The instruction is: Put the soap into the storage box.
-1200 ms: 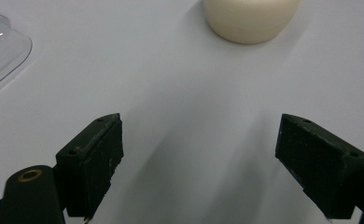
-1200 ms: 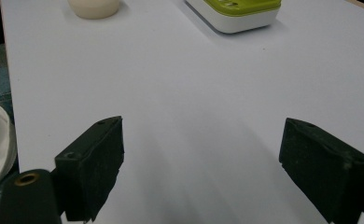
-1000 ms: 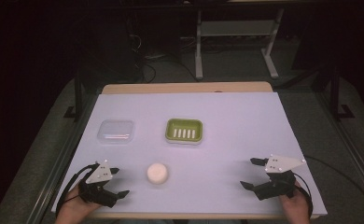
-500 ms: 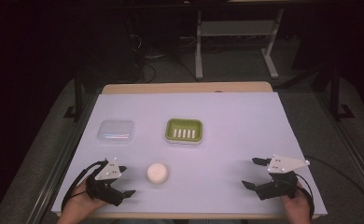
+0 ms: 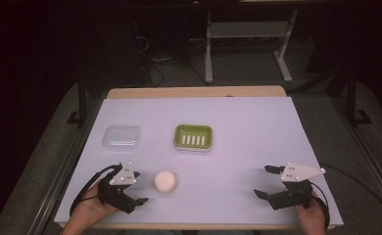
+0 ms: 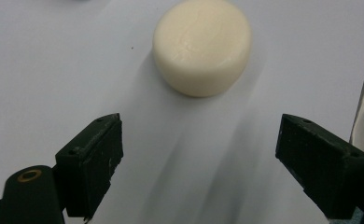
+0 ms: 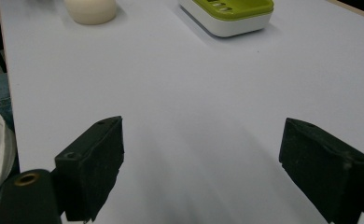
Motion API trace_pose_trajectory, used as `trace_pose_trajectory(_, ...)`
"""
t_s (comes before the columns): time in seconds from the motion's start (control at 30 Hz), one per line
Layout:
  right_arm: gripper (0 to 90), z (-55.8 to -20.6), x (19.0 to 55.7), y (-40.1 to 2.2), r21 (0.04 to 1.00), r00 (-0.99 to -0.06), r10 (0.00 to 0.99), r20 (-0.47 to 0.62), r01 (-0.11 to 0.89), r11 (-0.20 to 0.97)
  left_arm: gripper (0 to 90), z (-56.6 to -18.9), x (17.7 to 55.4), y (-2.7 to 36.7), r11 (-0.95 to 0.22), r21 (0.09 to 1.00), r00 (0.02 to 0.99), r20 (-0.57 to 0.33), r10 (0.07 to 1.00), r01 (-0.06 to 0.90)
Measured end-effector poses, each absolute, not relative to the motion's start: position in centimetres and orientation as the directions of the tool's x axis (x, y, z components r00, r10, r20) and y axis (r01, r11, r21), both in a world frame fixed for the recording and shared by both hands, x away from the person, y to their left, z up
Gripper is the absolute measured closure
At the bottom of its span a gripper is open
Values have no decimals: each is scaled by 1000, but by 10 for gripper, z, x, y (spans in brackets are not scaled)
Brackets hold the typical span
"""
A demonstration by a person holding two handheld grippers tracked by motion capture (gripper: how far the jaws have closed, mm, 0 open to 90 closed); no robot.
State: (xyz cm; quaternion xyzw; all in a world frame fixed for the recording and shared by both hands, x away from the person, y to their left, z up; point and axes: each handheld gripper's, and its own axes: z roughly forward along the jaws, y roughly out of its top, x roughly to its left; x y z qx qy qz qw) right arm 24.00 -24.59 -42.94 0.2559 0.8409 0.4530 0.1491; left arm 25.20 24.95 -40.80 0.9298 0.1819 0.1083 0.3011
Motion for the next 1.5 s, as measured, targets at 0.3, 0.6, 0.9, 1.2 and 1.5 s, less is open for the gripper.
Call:
trace_pose_trajectory(0.3, 131, -429, 240, -245, 839, -827, 562, -17, 295, 458, 146, -404, 257, 239, -758, 598, 917, 95, 387, 258)
trace_pose_trajectory(0.6, 131, -429, 240, -245, 840, -827, 562, -16, 294, 456, 145, -402, 261, 230, -774, 583, 925, 95, 367, 247)
trace_pose_trajectory(0.9, 131, -429, 239, -245, 839, -827, 561, -15, 296, 457, 146, -400, 264, 221, -792, 567, 935, 100, 339, 227)
trace_pose_trajectory(1.2, 131, -429, 240, -244, 840, -833, 554, -22, 285, 462, 146, -401, 268, 211, -804, 555, 943, 96, 318, 215)
trace_pose_trajectory(1.5, 131, -429, 239, -243, 841, -835, 550, -19, 285, 461, 146, -402, 271, 204, -810, 546, 946, 92, 310, 212)
